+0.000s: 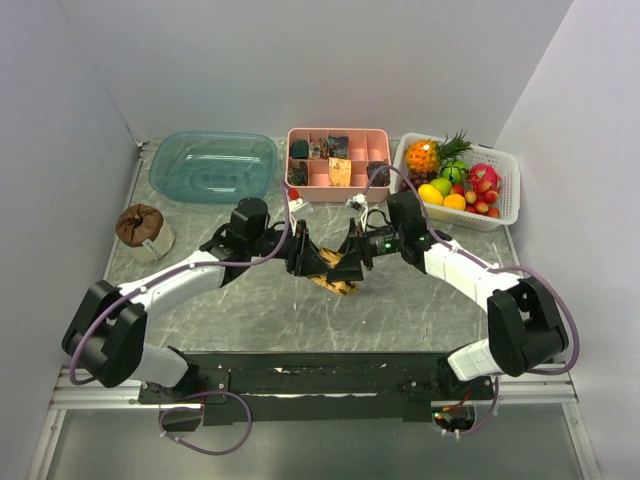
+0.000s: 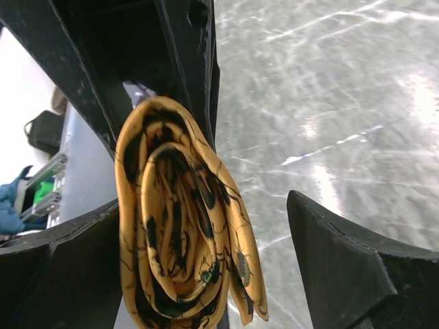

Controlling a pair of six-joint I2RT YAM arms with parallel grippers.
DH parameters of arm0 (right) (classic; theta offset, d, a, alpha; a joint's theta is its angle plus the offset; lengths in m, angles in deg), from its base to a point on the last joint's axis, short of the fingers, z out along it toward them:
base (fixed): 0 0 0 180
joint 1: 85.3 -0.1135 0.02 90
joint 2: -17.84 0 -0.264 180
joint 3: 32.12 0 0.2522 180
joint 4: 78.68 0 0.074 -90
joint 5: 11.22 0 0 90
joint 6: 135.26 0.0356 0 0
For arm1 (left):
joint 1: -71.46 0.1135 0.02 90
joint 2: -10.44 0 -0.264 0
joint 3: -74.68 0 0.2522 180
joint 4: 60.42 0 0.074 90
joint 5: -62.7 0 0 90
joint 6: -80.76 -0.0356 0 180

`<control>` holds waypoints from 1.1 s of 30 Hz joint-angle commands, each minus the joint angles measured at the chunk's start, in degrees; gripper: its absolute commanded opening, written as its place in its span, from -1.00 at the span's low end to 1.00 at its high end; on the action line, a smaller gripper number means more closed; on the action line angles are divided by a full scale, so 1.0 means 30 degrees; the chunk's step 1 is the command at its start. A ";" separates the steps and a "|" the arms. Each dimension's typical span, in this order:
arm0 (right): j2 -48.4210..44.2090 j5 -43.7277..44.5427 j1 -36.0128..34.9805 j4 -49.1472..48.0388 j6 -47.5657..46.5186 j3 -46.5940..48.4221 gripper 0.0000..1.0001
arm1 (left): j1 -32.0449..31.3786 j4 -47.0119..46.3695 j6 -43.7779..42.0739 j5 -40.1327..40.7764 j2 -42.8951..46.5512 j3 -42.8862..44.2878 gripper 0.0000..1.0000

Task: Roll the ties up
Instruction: Pick up the tie at the center of the board, then place the tie in the storage box.

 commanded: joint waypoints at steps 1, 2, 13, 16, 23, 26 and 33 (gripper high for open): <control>-0.0884 -0.1278 -0.0111 0.0670 -0.0925 0.0323 0.74 | -0.0080 -0.0372 -0.0346 -0.0960 0.1398 0.1143 -0.98; -0.0885 -0.1394 -0.0140 0.0816 -0.1012 0.0323 0.72 | -0.0080 -0.0314 -0.0375 -0.1047 0.1458 0.1202 -0.98; -0.0300 -0.2948 -0.0463 0.0551 -0.0397 0.0616 -0.56 | -0.0109 -0.0226 -0.0170 -0.0259 0.2336 0.1349 -0.98; -0.0153 -0.2977 -0.0726 0.0846 -0.0515 0.0938 -0.98 | -0.0109 -0.0196 -0.0053 0.0385 0.2425 0.1494 -0.98; -0.1351 -0.0112 -0.0756 -0.0003 0.1181 0.0851 -1.00 | -0.0080 -0.0547 0.0532 0.2494 0.2279 0.1933 -0.98; -0.1588 0.1004 -0.0785 -0.0032 0.1359 0.1259 -1.00 | -0.0080 -0.0255 0.0533 0.3170 0.1899 0.2518 -0.95; -0.1062 0.3728 -0.0785 0.0783 0.1858 0.2372 -1.00 | -0.0051 0.0418 0.0620 0.4895 0.0990 0.3866 -0.15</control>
